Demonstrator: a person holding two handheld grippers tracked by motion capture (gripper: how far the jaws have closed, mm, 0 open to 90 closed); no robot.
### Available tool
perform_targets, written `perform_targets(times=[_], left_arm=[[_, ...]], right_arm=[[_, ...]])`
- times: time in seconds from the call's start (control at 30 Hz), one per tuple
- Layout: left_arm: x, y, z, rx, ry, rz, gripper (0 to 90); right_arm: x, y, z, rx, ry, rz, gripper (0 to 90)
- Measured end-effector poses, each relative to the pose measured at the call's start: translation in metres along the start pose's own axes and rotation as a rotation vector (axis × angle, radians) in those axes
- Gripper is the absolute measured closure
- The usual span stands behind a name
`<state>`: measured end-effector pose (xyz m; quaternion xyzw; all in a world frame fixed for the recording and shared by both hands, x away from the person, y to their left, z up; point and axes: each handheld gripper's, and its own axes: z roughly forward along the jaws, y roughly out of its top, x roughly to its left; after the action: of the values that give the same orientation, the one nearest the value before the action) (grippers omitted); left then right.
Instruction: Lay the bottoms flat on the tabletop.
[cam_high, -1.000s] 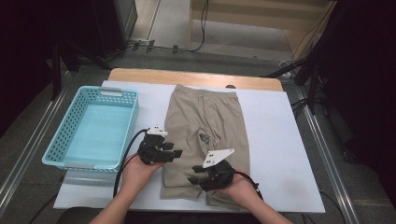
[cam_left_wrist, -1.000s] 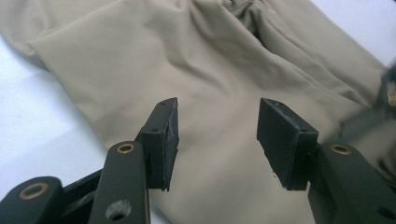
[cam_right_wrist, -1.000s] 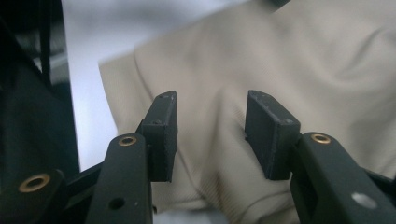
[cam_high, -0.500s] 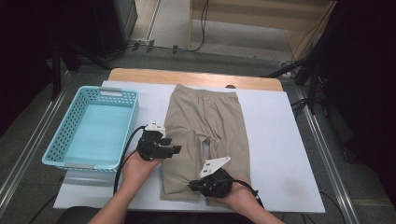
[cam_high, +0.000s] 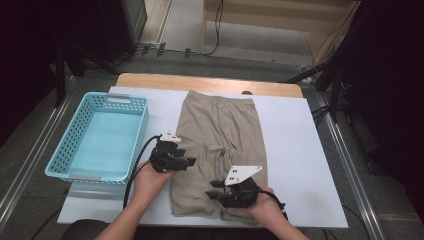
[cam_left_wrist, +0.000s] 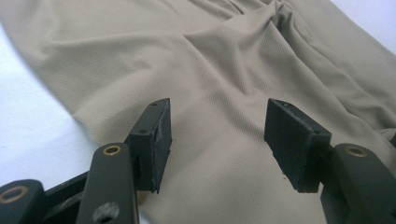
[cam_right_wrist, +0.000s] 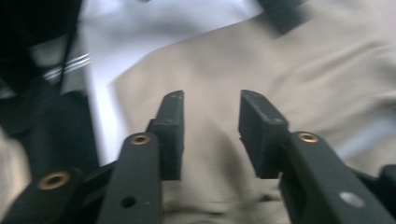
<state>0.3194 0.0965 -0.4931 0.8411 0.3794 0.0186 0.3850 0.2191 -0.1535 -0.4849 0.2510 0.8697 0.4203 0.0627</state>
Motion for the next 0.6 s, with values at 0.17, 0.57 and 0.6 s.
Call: perform_targets(times=[0.17,0.57,0.6], left_arm=[[-0.003,0.000,0.002,-0.017,-0.014,0.002,42.0],[-0.013,-0.016,0.021,0.014,0.019,0.048,76.0],[-0.014,-0.017,0.021,0.022,0.007,0.030,84.0]], right_arm=[[-0.037,-0.005,-0.006,-0.031,-0.152,0.089,48.1],[-0.084,0.001,0.029,0.011,-0.297,0.178,42.3],[-0.085,0.002,0.033,0.017,-0.304,0.173,42.4]])
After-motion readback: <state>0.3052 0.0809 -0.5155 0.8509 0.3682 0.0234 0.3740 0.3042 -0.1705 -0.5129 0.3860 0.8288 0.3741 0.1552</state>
